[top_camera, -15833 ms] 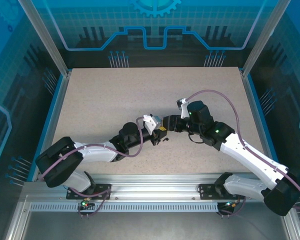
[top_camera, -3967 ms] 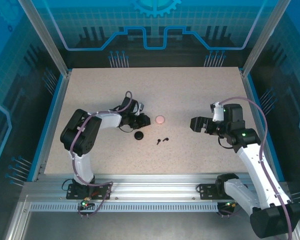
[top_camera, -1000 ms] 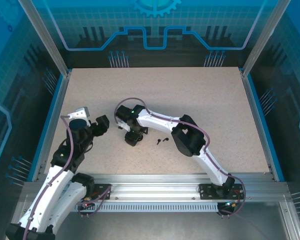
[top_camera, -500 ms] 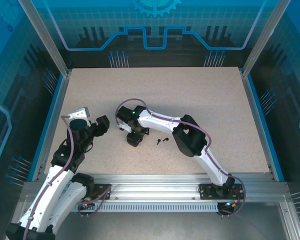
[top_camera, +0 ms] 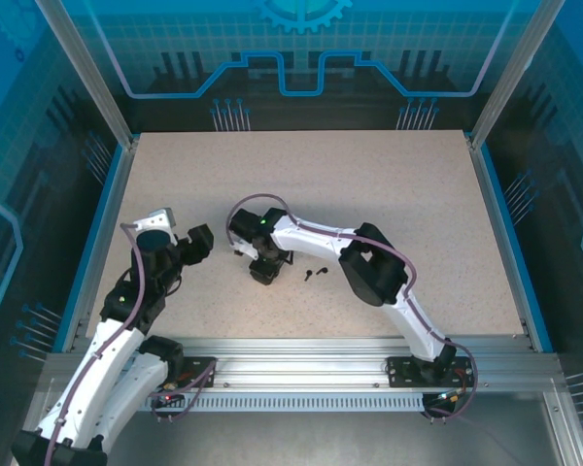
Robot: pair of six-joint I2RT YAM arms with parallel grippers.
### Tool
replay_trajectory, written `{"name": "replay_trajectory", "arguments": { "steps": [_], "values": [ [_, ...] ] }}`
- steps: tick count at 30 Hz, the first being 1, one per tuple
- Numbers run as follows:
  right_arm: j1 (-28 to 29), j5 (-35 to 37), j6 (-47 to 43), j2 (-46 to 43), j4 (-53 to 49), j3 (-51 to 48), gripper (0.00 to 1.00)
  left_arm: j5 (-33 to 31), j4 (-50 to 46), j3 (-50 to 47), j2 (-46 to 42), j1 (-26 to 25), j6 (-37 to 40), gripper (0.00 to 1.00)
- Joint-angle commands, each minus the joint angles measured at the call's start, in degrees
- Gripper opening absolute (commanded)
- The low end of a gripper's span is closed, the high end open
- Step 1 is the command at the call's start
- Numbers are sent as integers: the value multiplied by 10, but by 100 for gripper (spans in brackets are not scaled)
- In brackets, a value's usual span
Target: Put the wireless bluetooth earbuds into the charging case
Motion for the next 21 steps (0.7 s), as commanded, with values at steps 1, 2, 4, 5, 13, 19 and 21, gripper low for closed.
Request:
{"name": "replay_trajectory", "arguments": {
  "steps": [1, 2, 4, 5, 13, 19, 21],
  "values": [
    [-10, 0, -9, -59, 10, -37, 49, 27, -4, 4, 2, 7, 0, 80],
    [-14, -3, -9, -79, 23, -53, 49, 36, -3, 6, 2, 7, -4, 80],
    [-23, -9, -8, -118, 44, -85, 49, 59, 2, 7, 6, 7, -12, 80],
    [-28, -13, -8, -142, 56, -105, 49, 73, 6, 8, 10, 7, -19, 80],
    [-79, -49, -27, -368, 196, -307, 48, 275, 100, 13, 101, 8, -89, 76],
    [-94, -72, -93, -513, 285, -415, 49, 469, 201, 53, 204, 1, -144, 76],
    [-93, -75, -116, -544, 301, -433, 49, 502, 227, 64, 222, -12, -157, 76]
  ]
}}
